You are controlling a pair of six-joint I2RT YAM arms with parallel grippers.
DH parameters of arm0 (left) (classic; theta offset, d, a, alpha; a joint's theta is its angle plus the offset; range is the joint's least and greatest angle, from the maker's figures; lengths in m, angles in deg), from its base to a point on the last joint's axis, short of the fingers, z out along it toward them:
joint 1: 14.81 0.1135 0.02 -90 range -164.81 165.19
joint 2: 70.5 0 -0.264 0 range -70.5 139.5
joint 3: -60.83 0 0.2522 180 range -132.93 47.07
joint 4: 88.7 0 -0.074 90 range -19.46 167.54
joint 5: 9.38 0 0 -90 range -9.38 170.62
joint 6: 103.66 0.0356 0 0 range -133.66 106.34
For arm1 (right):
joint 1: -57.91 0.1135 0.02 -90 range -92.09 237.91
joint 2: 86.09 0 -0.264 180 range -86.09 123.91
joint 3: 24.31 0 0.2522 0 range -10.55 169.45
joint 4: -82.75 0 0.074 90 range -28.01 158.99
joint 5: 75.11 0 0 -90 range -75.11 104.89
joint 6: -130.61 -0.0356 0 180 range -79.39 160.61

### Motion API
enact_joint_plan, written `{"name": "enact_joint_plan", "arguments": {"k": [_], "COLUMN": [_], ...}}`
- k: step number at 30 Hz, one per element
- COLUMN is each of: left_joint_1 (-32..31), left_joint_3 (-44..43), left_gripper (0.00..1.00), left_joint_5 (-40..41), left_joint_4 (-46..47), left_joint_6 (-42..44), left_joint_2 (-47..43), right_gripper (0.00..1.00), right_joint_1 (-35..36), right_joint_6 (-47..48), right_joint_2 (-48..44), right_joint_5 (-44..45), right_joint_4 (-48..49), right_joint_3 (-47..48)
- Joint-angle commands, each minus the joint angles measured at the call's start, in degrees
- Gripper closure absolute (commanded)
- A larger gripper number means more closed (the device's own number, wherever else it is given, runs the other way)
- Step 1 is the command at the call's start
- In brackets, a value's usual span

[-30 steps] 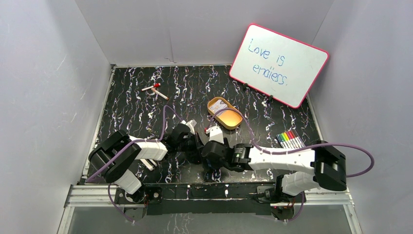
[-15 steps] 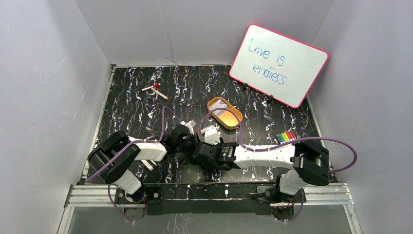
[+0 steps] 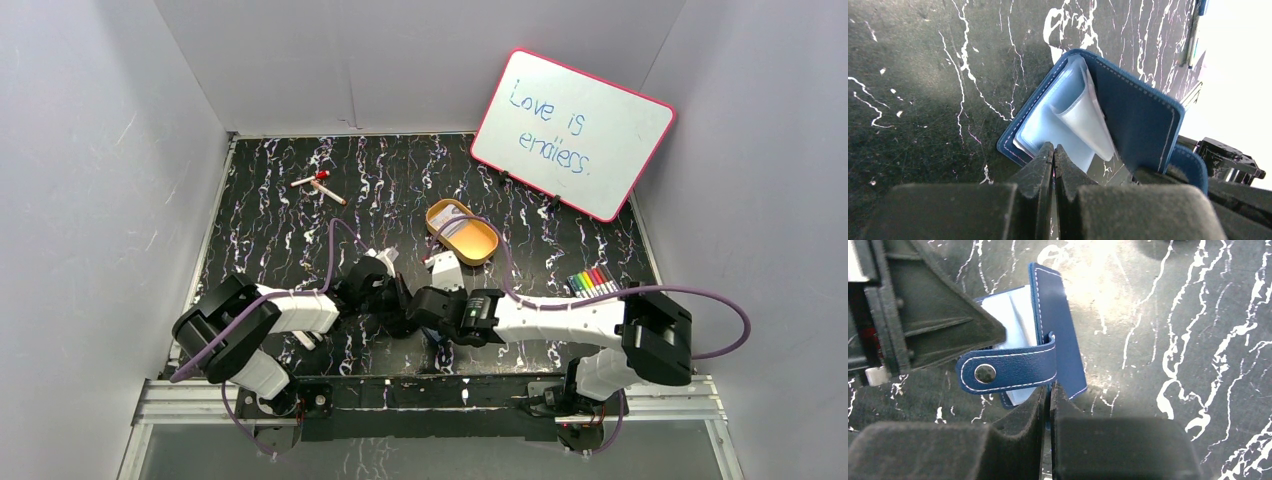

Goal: Put the credit cards into the card holder
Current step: Open the card holder at the center of the board.

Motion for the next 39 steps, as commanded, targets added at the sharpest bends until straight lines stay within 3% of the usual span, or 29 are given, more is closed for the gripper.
{"name": "enact_joint_plan", "arguments": {"k": [1,5,10,12,15,16,19,23,25,30,39], "left_joint_1": [-0.2,-0.2,-0.2,-0.2,-0.2,-0.2,-0.2,-0.1,0.1,0.2,0.1], "left_joint_3": [0.5,0.6,0.8,0.7,0.3,-0.2,-2.9,-4.1,-3.6,-0.3,1.8], "left_gripper": [0.99,0.99,0.99,0.99,0.99,0.99,0.87,0.47,0.37,0.33,0.34], "left_joint_5": [1.6,1.5,1.5,1.5,1.9,2.8,9.2,19.8,22.2,20.4,12.5], "left_joint_4": [-2.5,-2.4,-2.3,-2.5,-4.7,-6.9,-17.6,-31.0,-34.5,-34.8,-22.0], "left_joint_6": [1.4,1.3,1.2,1.3,1.8,2.5,5.0,6.6,6.3,3.8,1.3], "left_joint_2": [-1.8,-1.8,-1.9,-2.0,-3.7,-5.6,-14.7,-29.3,-35.5,-38.3,-28.2], "right_gripper": [0.88,0.77,0.74,0.8,1.0,1.0,1.0,1.0,1.0,1.0,1.0], "right_joint_1": [-2.9,-4.6,-6.6,-6.7,-7.0,-7.2,-8.1,-8.5,-8.5,-9.2,-9.6], "right_joint_6": [2.2,5.7,7.6,7.7,7.5,7.4,3.9,-7.8,-12.1,-16.6,-22.1], "right_joint_2": [-2.8,-3.2,-1.7,-1.4,-3.1,-4.3,-8.7,-12.0,-12.3,-10.5,-14.9], "right_joint_5": [0.6,-1.8,-5.7,-5.8,-6.4,-7.4,-13.8,-16.1,-13.6,-10.2,-7.6], "right_joint_4": [0.8,3.1,5.4,5.6,7.2,9.3,20.0,33.9,34.2,23.5,15.4], "right_joint_3": [-1.5,-2.0,-1.9,-1.7,-2.4,-3.4,-8.4,-15.0,-16.5,-15.5,-21.7]}}
